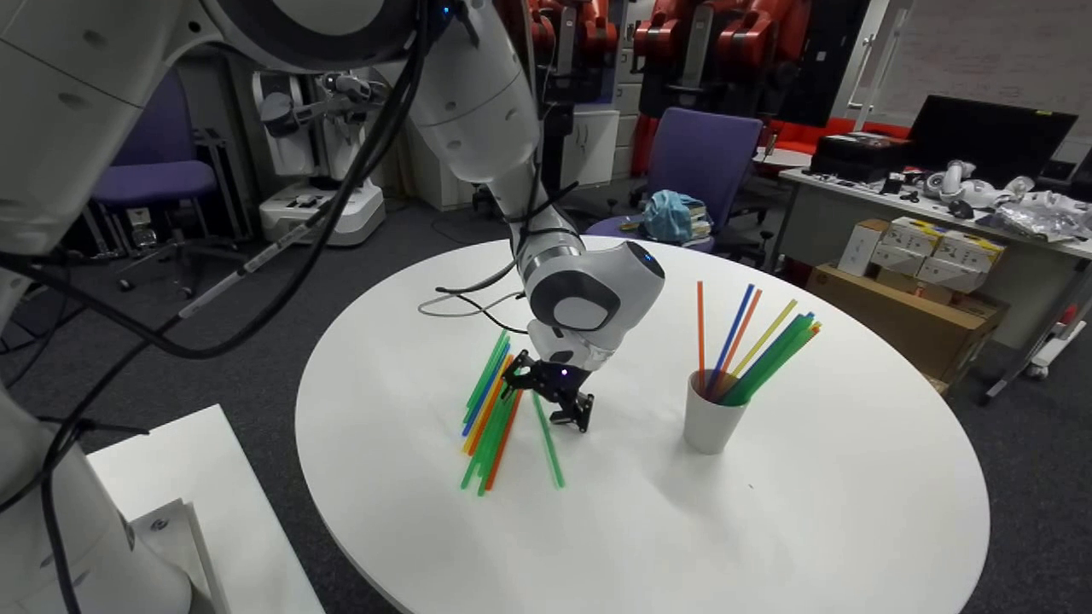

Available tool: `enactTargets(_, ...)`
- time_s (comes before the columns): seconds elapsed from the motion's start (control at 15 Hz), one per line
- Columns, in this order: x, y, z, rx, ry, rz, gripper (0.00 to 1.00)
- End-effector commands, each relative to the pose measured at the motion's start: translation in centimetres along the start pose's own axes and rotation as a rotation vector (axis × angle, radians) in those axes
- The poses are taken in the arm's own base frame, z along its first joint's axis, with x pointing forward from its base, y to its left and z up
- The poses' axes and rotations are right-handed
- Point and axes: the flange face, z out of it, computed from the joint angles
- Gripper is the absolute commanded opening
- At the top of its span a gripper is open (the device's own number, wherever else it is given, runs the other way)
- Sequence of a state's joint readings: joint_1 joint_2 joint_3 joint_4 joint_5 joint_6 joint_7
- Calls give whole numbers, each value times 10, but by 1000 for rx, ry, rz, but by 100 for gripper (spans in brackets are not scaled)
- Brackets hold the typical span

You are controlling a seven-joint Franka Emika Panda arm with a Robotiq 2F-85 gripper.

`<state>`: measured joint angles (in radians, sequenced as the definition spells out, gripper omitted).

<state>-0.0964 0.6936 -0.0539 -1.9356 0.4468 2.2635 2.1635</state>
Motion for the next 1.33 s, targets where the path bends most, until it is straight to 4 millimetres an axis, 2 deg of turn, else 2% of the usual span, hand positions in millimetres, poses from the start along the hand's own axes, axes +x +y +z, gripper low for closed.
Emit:
enactTargets(0.0,22,13,-15,-30,-16,-27,100)
enactTargets(0.53,43,34,-39,-33,-51,-91,100)
enactTargets(0.87,56,40,-44,-37,-62,-104,100)
enactTargets(1.27,60,23,-50,43,-101,-106,100)
